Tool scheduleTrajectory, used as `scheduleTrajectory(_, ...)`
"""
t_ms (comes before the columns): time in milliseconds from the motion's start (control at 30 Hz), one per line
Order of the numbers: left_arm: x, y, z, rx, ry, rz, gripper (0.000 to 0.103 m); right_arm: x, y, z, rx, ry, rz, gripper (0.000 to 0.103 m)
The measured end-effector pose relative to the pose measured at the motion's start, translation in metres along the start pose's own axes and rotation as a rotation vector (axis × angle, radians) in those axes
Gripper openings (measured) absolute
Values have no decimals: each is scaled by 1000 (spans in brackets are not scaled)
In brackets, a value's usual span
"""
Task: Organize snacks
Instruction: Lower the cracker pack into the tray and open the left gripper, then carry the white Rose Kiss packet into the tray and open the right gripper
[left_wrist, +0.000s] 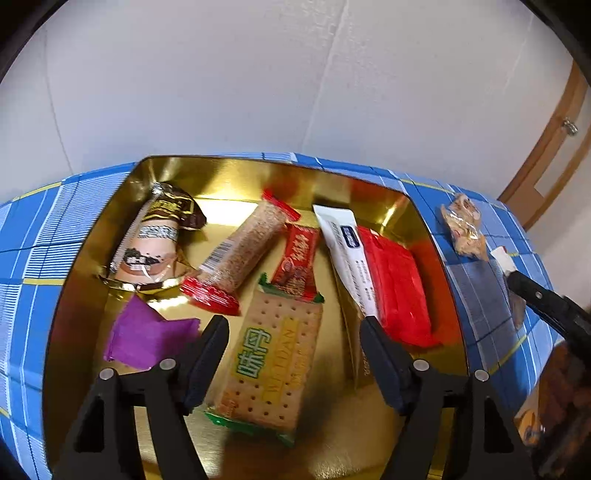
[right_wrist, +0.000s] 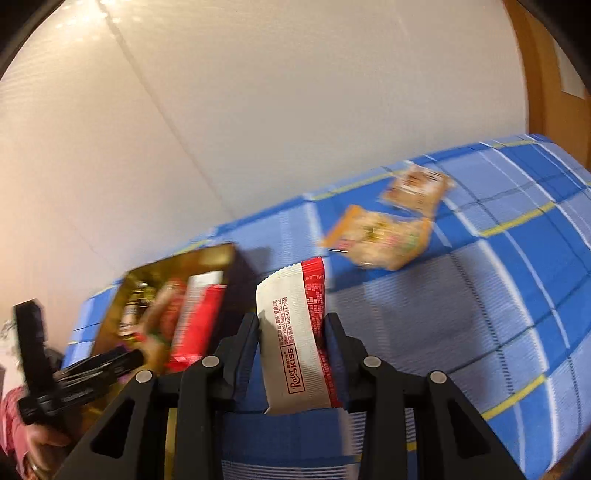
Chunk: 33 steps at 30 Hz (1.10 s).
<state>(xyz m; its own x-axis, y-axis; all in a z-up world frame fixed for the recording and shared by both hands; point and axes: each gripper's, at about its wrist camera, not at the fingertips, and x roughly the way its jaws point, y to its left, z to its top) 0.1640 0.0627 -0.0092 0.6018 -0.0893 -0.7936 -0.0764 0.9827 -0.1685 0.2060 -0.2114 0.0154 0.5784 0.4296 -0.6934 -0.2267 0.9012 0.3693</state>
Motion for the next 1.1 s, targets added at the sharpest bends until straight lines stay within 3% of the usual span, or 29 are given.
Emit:
scheduleTrajectory(200, 1, 8, 5, -24, -7, 25, 74, 4, 31, -6, -59, 12, 102, 37)
scheduleTrajectory(433, 1, 16, 9, -52, -19, 52, 74, 11, 60, -24, -81, 87, 214, 37)
scheduleTrajectory(567, 0, 21, 11, -76, -23, 59, 75, 14, 81, -37, -166, 109, 205, 37)
scheduleTrajectory(867, -2, 23, 11, -94, -27, 60, 77, 25, 125, -70, -476, 129, 66, 42)
scheduleTrajectory(1100, -2, 22, 11, -97, -27, 55, 77, 26, 124, -73, -466, 148, 70, 42)
